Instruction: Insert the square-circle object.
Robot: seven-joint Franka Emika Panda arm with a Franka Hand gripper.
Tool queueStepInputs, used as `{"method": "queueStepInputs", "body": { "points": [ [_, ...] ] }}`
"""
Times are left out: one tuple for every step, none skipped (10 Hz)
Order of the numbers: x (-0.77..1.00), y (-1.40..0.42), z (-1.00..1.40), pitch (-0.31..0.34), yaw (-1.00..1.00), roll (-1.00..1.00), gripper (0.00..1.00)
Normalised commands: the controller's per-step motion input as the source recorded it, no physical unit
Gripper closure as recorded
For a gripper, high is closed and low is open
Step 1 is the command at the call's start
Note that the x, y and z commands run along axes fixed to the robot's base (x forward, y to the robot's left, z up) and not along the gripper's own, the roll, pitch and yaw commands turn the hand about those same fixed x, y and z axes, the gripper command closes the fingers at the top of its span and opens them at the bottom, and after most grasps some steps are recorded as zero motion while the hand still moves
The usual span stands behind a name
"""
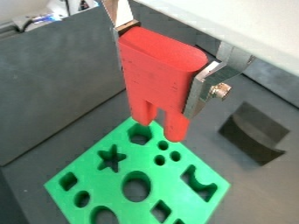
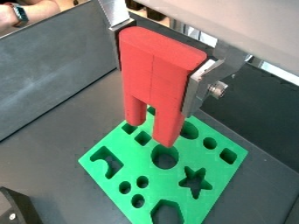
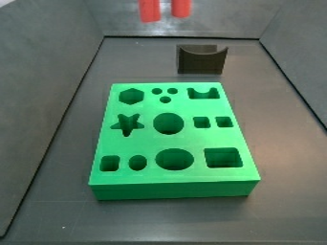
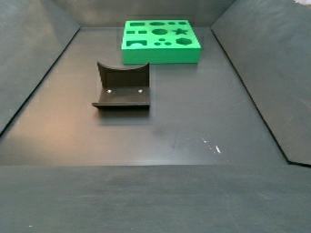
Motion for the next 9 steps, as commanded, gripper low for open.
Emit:
{"method": "queueStepInputs", "body": {
  "points": [
    [-0.19, -1.00, -0.91, 0.126, 0.15, 0.14, 1.00],
    [-0.04, -1.00, -1.00, 0.169, 0.12, 0.14, 1.00],
    [-0.03, -1.00, -1.00, 0.147, 0.09, 0.13, 1.00],
    [-0.17, -1.00, -1.00, 0.049, 0.00, 0.05, 1.00],
    [-0.35, -0.97, -1.00, -0.009, -0.21, 0.00, 1.00],
    [-0.32, -1.00, -1.00, -0.017, -0.15, 0.00, 1.00],
    [-0.21, -1.00, -0.85, 0.000, -0.05, 0.00, 1.00],
    [-0.20, -0.83, -0.79, 0.000, -0.06, -0.14, 1.00],
    [-0.17, -0.41, -0.83, -0.007, -0.35, -0.14, 1.00]
  ]
}}
